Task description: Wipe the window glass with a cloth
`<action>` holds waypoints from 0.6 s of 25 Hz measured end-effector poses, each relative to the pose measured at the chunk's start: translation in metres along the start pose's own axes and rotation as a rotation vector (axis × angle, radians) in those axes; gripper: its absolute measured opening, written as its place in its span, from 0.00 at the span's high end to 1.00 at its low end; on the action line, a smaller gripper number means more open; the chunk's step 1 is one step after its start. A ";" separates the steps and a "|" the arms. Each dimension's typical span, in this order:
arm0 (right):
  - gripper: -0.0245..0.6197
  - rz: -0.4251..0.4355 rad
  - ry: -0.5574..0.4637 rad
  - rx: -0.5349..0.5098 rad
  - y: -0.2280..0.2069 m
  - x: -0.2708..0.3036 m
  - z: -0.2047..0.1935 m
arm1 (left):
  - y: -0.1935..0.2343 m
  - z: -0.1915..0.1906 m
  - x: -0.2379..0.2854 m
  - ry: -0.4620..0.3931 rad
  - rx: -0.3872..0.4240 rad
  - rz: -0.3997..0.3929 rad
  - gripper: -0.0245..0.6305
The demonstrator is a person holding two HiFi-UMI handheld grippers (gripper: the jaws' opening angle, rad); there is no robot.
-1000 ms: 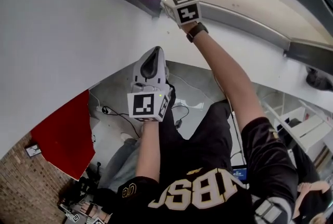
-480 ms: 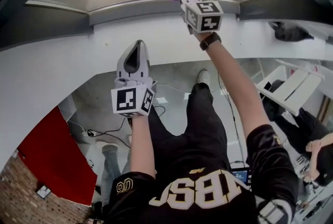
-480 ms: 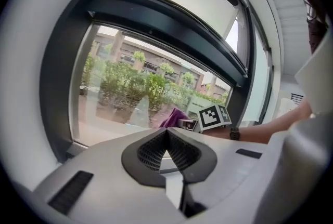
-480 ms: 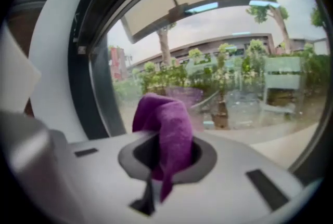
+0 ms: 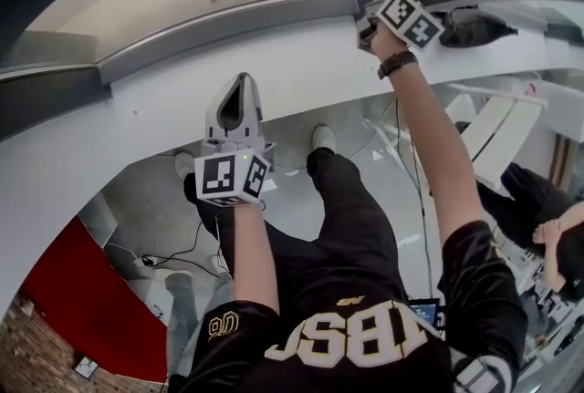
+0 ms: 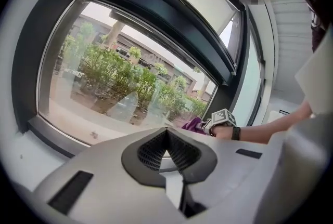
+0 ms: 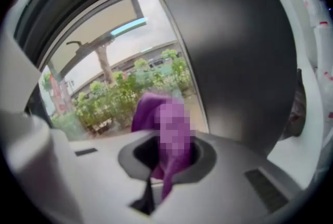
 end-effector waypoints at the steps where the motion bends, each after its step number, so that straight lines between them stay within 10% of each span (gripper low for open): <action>1: 0.90 -0.002 0.016 0.014 -0.006 0.003 -0.001 | -0.003 0.001 0.002 0.000 0.009 -0.003 0.93; 7: 0.90 0.185 0.164 -0.117 0.078 0.007 -0.063 | 0.041 0.018 -0.016 0.056 0.249 0.048 0.93; 15: 0.90 0.700 0.335 -0.376 0.419 0.001 -0.252 | 0.212 0.089 -0.129 0.017 0.298 0.325 0.93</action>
Point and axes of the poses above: the fingertips, and each gripper's own axes: x forward along the fingers, y to its left, z out of its top, the point moved 1 cm from there along -x, backward along the fingers
